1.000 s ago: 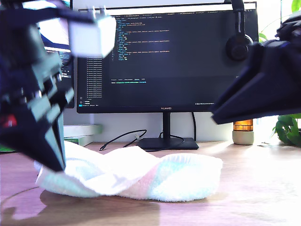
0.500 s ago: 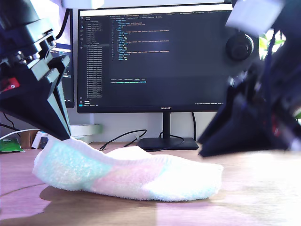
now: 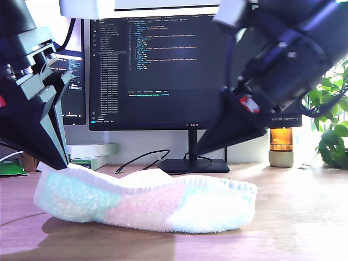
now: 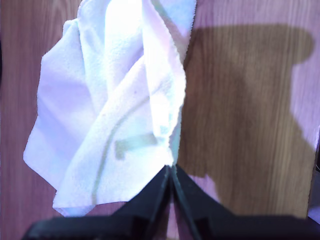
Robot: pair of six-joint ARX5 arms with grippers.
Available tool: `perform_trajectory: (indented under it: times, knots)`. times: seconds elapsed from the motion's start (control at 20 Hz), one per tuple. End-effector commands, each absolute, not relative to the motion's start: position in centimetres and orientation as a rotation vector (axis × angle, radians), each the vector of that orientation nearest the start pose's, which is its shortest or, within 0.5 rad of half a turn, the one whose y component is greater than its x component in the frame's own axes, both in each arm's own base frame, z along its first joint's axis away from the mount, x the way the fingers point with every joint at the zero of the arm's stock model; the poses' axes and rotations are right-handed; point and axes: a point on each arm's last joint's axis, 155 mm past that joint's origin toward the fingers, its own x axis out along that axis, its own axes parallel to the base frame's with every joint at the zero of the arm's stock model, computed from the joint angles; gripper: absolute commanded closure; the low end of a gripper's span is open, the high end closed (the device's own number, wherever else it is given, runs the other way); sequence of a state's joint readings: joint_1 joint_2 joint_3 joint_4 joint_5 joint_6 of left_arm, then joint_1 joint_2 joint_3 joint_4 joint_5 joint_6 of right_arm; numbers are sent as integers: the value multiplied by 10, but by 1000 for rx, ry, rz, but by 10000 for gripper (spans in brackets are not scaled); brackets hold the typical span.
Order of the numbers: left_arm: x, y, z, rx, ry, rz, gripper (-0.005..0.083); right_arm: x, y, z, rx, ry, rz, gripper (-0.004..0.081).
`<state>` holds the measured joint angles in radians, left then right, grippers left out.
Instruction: Fold the tea towel to a neat square and place it to the right
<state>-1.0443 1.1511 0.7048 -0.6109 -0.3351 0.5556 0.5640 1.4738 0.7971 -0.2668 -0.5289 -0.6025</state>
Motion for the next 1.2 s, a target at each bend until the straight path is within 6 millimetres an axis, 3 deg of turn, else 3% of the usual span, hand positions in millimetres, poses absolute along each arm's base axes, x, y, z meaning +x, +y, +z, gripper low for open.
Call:
perform_trajectory:
  times: [0.0, 0.25, 0.45, 0.9, 1.0, 1.15]
  knots:
    - [193, -210, 84, 1185, 649, -881, 797, 239, 272, 80, -471, 698, 1332, 540]
    - [195, -209, 85, 1178, 650, -872, 797, 234, 265, 83, -568, 694, 1387, 523]
    - [199, -206, 89, 1170, 645, -852, 797, 242, 257, 71, -679, 680, 1366, 516]
    - [206, -199, 100, 1137, 628, -814, 797, 243, 252, 40, -692, 773, 1364, 521]
    - [206, -198, 100, 1136, 629, -813, 797, 243, 251, 38, -699, 780, 1358, 568]
    - [207, -197, 100, 1133, 631, -809, 797, 240, 254, 38, -703, 780, 1368, 759]
